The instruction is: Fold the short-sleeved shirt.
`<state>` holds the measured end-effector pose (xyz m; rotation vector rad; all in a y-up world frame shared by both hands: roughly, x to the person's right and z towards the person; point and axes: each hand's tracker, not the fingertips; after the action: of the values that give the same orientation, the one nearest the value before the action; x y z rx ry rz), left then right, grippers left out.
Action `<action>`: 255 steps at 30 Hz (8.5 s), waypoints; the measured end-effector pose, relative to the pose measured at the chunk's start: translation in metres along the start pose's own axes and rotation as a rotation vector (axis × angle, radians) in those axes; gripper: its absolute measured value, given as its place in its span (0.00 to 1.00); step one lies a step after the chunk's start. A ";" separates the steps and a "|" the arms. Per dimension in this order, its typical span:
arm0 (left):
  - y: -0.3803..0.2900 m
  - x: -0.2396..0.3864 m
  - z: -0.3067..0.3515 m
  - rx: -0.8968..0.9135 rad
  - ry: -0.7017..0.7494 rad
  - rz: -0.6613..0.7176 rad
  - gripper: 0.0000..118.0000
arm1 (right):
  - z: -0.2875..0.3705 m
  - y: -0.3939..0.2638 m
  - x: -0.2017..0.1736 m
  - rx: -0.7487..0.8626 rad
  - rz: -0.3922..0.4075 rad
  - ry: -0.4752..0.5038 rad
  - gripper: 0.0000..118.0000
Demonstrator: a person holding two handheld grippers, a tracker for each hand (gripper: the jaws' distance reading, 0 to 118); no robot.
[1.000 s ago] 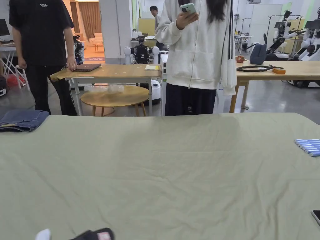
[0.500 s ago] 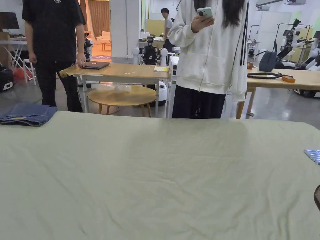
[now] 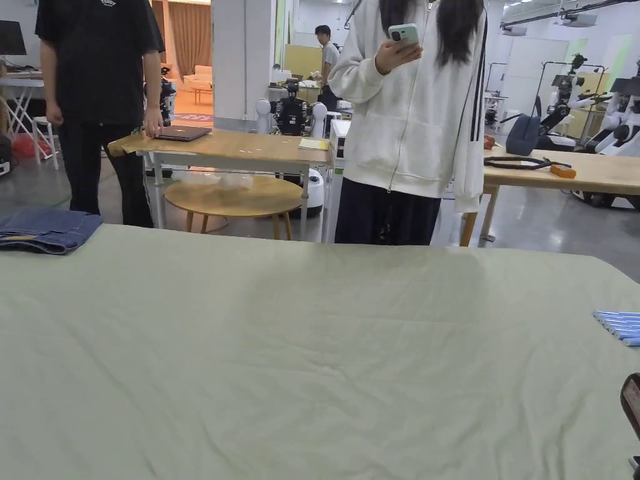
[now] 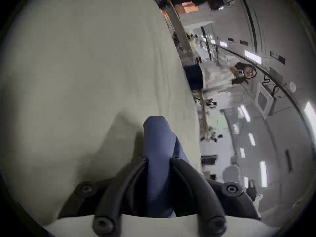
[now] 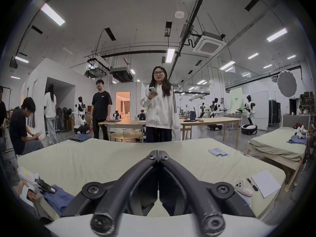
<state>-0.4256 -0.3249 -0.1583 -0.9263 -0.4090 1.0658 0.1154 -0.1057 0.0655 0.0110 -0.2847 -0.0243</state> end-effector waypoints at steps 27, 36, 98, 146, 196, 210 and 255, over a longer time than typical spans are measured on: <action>-0.179 0.193 -0.170 -0.350 -0.186 -0.422 0.58 | 0.025 -0.014 0.060 -0.031 -0.047 -0.028 0.00; -0.177 0.222 -0.133 -0.202 0.007 -0.829 0.00 | 0.015 -0.029 0.082 -0.056 -0.144 -0.052 0.00; -0.021 0.046 -0.085 -0.296 -0.108 -0.057 0.19 | -0.129 -0.152 -0.032 -0.870 -0.570 0.516 0.00; -0.146 0.326 -0.076 0.509 0.238 -1.077 0.00 | -0.087 -0.020 0.038 -0.275 -0.109 0.071 0.00; -0.190 0.347 -0.039 0.845 0.173 -1.204 0.00 | -0.064 0.018 -0.015 0.064 0.056 0.023 0.00; -0.190 0.346 -0.043 0.839 0.180 -1.212 0.00 | -0.065 0.016 -0.018 0.059 0.057 0.027 0.00; -0.189 0.332 -0.039 0.902 0.218 -1.181 0.98 | -0.065 0.011 -0.028 0.079 0.081 0.032 1.00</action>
<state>-0.1407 -0.0822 -0.0724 0.0946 -0.1812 -0.0158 0.1074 -0.0939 -0.0043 0.0779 -0.2538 0.0670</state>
